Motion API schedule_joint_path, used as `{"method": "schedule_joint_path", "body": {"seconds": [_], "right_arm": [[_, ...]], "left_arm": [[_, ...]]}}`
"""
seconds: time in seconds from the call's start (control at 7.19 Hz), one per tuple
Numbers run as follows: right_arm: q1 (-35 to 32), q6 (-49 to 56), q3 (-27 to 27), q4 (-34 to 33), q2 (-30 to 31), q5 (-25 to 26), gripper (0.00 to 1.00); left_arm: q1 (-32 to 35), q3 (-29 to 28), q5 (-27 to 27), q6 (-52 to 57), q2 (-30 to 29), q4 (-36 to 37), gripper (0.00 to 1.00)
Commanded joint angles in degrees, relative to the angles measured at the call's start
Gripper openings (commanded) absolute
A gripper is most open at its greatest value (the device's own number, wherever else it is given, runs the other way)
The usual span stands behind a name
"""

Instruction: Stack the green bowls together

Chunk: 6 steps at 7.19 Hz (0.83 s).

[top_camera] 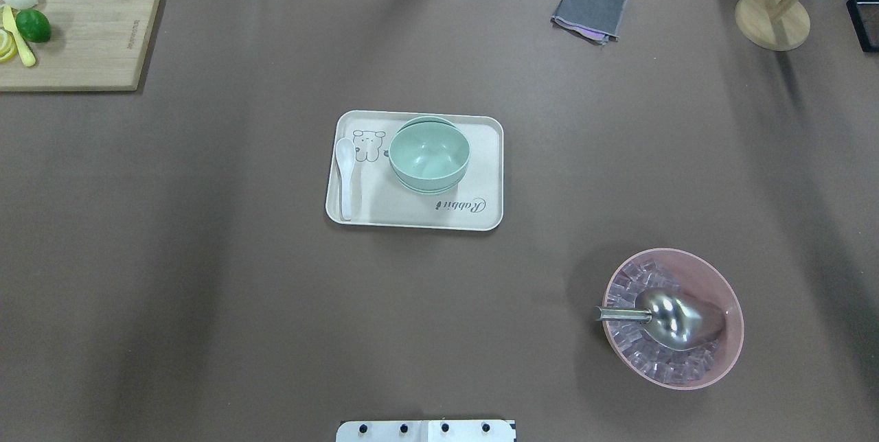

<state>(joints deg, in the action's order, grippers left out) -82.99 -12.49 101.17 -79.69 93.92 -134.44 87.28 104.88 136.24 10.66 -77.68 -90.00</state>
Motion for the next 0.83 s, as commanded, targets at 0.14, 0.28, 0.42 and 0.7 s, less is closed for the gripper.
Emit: {"method": "schedule_joint_path", "body": {"seconds": [0.14, 0.28, 0.42, 0.7], "right_arm": [[-0.1, -0.1, 0.4, 0.1, 0.4, -0.6, 1.0], [-0.1, -0.3, 4.0, 0.0, 4.0, -2.4, 1.0], [-0.1, -0.4, 4.6, 0.1, 4.9, -2.6, 1.0], [-0.6, -0.5, 4.8, 0.0, 4.8, -2.6, 1.0]], "left_arm": [[0.0, 0.1, 0.0, -0.1, -0.1, 0.0, 0.98], [-0.3, -1.8, 0.1, 0.0, -2.0, 0.0, 0.98], [-0.4, -2.9, 0.1, -0.1, -3.9, 0.3, 0.98], [-0.4, -2.6, 0.5, -0.1, -3.5, 0.4, 0.98]]}}
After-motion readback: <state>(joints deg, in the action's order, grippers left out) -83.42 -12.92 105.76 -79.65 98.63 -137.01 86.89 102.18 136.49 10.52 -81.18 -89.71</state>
